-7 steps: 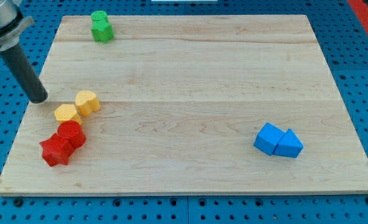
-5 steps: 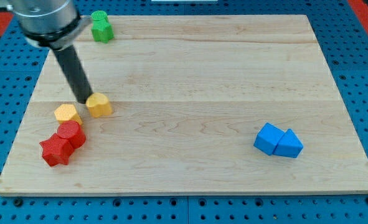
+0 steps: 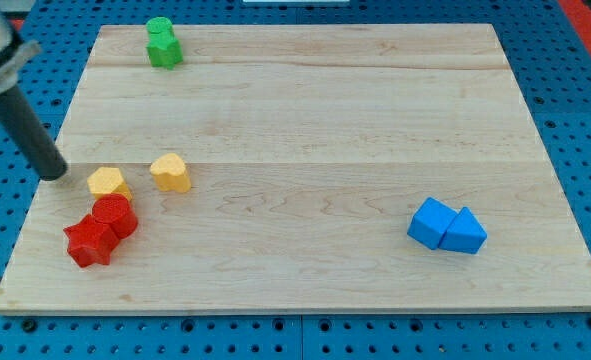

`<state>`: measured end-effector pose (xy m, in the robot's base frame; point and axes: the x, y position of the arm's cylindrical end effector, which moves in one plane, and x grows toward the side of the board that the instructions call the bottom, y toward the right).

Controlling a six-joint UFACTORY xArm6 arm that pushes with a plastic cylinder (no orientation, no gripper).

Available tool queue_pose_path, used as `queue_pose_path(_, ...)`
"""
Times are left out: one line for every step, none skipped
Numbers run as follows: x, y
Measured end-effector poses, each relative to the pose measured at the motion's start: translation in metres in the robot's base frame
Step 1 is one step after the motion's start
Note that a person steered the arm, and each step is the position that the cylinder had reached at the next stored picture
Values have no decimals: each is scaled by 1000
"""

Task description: Push the yellow hexagon into the bottom side of the yellow heart

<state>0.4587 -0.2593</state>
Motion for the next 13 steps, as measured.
queue_pose_path(4, 27)
queue_pose_path(16, 27)
queue_pose_path(20, 27)
queue_pose_path(26, 19)
queue_pose_path(36, 11)
queue_pose_path(36, 16)
queue_pose_path(26, 28)
queue_pose_path(26, 38)
queue_pose_path(26, 40)
queue_pose_path(26, 42)
queue_pose_path(26, 61)
queue_pose_path(26, 77)
queue_pose_path(26, 76)
